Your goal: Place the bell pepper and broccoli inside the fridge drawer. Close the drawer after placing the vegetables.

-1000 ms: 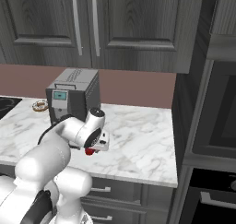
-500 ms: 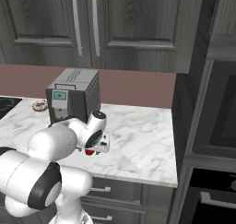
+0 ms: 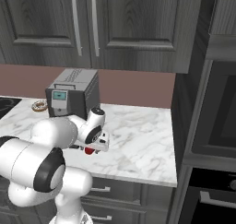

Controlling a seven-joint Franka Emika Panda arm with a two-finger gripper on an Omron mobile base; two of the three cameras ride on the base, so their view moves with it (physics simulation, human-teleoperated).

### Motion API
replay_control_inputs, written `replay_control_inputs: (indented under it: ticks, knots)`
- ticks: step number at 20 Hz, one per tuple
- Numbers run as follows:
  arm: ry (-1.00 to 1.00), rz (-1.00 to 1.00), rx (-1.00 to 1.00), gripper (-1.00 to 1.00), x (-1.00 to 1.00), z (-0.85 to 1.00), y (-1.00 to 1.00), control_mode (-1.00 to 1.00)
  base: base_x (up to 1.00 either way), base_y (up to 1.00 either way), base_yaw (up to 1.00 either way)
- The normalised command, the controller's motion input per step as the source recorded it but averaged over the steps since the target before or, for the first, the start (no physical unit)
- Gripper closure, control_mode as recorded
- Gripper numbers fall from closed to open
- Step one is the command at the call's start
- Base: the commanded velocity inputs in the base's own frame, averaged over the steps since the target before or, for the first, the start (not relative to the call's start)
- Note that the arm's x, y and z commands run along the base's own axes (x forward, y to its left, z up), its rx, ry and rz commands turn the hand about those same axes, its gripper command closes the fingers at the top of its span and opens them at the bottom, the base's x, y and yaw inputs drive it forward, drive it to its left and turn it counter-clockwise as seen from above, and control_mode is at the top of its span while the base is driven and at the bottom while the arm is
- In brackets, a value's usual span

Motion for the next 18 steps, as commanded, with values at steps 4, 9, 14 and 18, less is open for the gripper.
replay_control_inputs:
  ticks: [4,9,14,18]
  knots:
    - [0.03,0.01,-0.03,1.00,-0.01,-0.23,0.06,-1.00,0.00,0.00,0.00]
    - [-0.06,-0.01,0.00,1.00,-0.39,0.10,0.01,-1.00,0.00,0.00,0.00]
    - [-0.14,-0.06,0.00,1.00,-0.46,0.64,0.00,-1.00,0.00,0.00,0.00]
    - [-0.08,-0.07,0.00,1.00,-0.55,0.85,0.00,-1.00,0.00,0.00,0.00]
